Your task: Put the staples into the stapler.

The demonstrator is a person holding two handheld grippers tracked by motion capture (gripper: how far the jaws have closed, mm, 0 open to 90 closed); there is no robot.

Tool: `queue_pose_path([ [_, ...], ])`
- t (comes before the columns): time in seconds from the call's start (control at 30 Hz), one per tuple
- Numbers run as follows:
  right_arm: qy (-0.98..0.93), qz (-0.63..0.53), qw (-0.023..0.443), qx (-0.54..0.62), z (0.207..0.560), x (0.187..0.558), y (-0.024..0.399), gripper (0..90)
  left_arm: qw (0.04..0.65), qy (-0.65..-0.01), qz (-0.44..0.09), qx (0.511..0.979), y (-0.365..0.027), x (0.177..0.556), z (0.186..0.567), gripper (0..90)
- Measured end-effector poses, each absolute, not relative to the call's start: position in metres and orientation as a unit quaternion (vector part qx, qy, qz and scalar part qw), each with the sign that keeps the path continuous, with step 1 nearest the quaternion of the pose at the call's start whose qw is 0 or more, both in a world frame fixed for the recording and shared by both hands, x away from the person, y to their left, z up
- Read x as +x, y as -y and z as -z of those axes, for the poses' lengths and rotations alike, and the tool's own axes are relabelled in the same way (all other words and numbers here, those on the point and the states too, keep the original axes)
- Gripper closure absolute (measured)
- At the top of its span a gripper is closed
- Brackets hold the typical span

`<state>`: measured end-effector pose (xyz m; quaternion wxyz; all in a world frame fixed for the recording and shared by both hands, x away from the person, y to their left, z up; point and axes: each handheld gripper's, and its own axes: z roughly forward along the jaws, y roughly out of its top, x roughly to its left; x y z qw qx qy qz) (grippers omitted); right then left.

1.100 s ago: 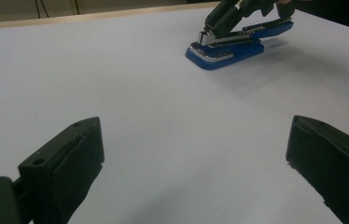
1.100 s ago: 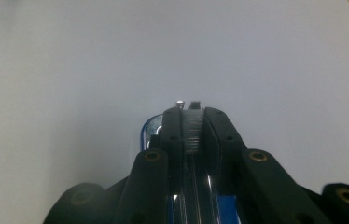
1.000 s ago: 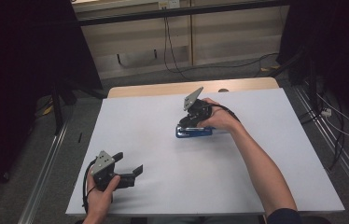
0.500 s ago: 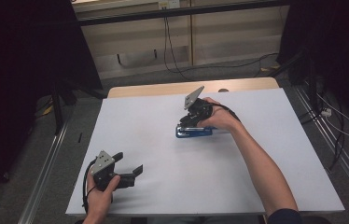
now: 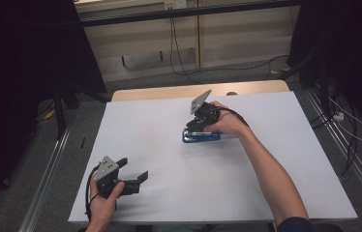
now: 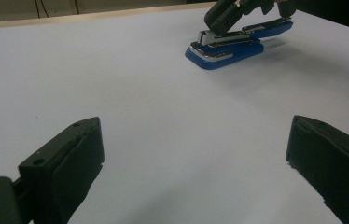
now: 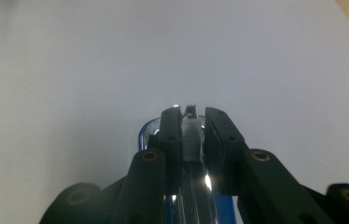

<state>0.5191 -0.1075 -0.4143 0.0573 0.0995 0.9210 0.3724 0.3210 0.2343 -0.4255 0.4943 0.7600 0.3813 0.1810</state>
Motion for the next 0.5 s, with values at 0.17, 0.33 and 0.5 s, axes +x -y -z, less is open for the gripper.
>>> queue_pose_path([
  [0.17,-0.921,-0.371,0.055,0.106,0.4131,0.5180,0.1085,74.7,0.495,-0.381,-0.181,0.760,-0.2337,0.3205,0.4253,4.3],
  [0.33,-0.923,-0.366,0.056,0.107,0.4189,0.5174,0.1083,74.6,0.495,-0.380,-0.181,0.760,-0.2337,0.3209,0.4254,4.4],
  [0.5,-0.924,-0.364,0.053,0.105,0.4219,0.5176,0.1074,75.6,0.494,-0.381,-0.181,0.760,-0.2343,0.3209,0.4255,4.4],
])
